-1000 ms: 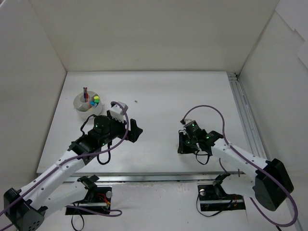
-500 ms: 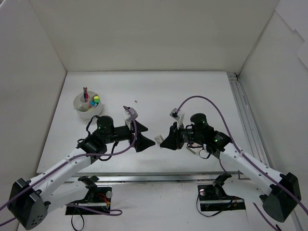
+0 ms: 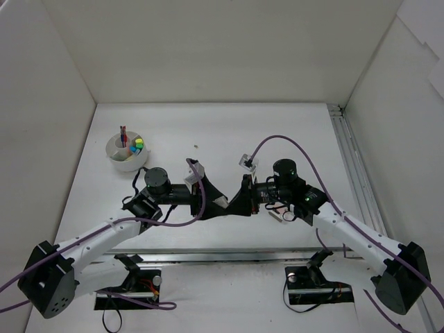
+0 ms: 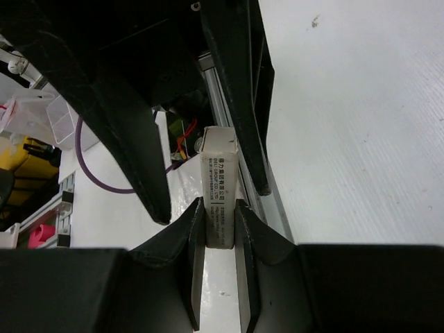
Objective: Sort the stationery into containers
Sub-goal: Pick up the stationery from the center of the board, then place the stationery in the storage box.
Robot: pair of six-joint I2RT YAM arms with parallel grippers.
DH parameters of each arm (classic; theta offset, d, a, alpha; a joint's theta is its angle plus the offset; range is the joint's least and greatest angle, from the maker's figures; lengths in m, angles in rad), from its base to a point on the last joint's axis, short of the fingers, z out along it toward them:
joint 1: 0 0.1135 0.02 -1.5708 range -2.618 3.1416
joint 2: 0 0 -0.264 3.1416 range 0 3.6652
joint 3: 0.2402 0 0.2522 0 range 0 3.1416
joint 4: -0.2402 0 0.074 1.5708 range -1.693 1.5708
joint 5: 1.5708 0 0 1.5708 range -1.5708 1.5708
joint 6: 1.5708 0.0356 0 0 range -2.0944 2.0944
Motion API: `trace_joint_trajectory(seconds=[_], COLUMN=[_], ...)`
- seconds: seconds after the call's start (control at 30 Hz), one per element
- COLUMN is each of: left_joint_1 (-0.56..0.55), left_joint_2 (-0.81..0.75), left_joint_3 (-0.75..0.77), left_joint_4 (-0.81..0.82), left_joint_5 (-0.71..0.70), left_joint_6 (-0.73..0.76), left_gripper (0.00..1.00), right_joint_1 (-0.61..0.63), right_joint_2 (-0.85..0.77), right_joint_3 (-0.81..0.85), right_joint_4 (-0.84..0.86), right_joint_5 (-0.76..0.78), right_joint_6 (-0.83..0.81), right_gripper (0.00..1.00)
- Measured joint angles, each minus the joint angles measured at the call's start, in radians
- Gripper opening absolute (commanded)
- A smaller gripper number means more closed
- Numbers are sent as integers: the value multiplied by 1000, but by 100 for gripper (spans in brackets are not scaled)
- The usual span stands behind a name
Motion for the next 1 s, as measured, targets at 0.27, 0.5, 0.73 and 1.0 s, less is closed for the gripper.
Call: trace_joint_trajectory(seconds=[0.27, 0.5, 0.73, 1.0], left_joint_1=[3, -2, 64, 374], left_joint_2=[-9, -92, -277, -282], left_joint_3=[0, 20, 106, 263], left_joint_4=[20, -146, -402, -657], left_joint_5=[3, -195, -585, -914], left_joint_6=[-26, 30, 98, 80], left_gripper=[0, 0, 0, 0], right_joint_1=[0, 0, 0, -38], right_joint_2=[-3, -21, -61, 1], right_joint_3=[5, 22, 48, 106], right_joint_4=[-13, -87, -154, -184], right_joint_5=[-14, 35, 132, 218], right_joint_6=[-24, -53, -81, -89], right_gripper=[36, 98, 98, 98])
